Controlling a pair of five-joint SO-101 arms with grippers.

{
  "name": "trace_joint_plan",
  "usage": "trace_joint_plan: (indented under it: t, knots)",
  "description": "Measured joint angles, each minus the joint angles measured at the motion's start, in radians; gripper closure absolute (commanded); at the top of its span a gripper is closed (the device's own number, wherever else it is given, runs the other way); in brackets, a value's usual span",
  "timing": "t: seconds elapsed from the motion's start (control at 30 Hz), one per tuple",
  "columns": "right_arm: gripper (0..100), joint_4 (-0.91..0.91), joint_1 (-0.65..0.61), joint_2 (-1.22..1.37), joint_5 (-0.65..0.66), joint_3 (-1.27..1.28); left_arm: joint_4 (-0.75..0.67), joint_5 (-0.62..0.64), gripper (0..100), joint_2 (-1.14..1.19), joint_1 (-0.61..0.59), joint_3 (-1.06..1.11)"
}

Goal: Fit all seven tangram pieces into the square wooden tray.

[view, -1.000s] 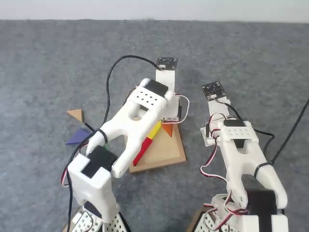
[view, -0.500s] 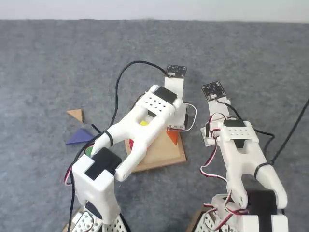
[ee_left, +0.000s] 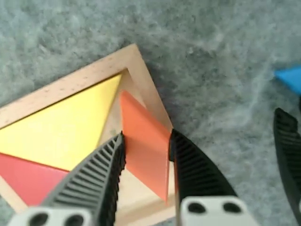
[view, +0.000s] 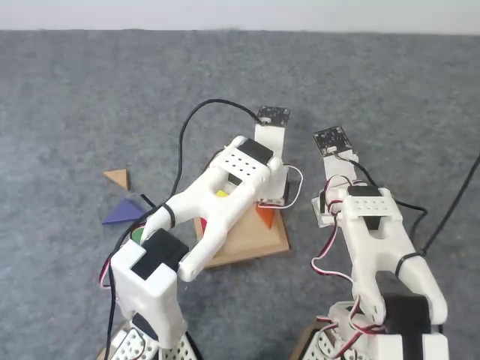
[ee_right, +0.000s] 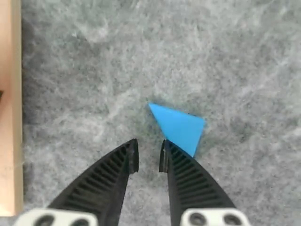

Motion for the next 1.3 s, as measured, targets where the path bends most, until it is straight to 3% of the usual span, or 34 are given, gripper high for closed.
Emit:
trace_joint_plan:
  t: [0.47, 0.67, 0.87, 1.17, 1.3]
  knots:
    - [91.1, 0.0, 0.0, 0.0, 0.0, 0.0, -0.083, 0.006, 88, 0.0, 0.0, 0.009]
    - [91.1, 0.0, 0.0, 0.0, 0.0, 0.0, -0.083, 0.008, 78, 0.0, 0.0, 0.009]
    - [91.1, 0.0, 0.0, 0.0, 0.0, 0.0, -0.081, 0.008, 76, 0.0, 0.0, 0.009]
    - [91.4, 0.0, 0.0, 0.0, 0.0, 0.0, 0.025, -0.015, 76, -0.014, -0.002, 0.009]
    - [91.1, 0.0, 0.003, -0.012, 0.0, 0.002, 0.075, -0.044, 76, -0.155, -0.06, 0.011]
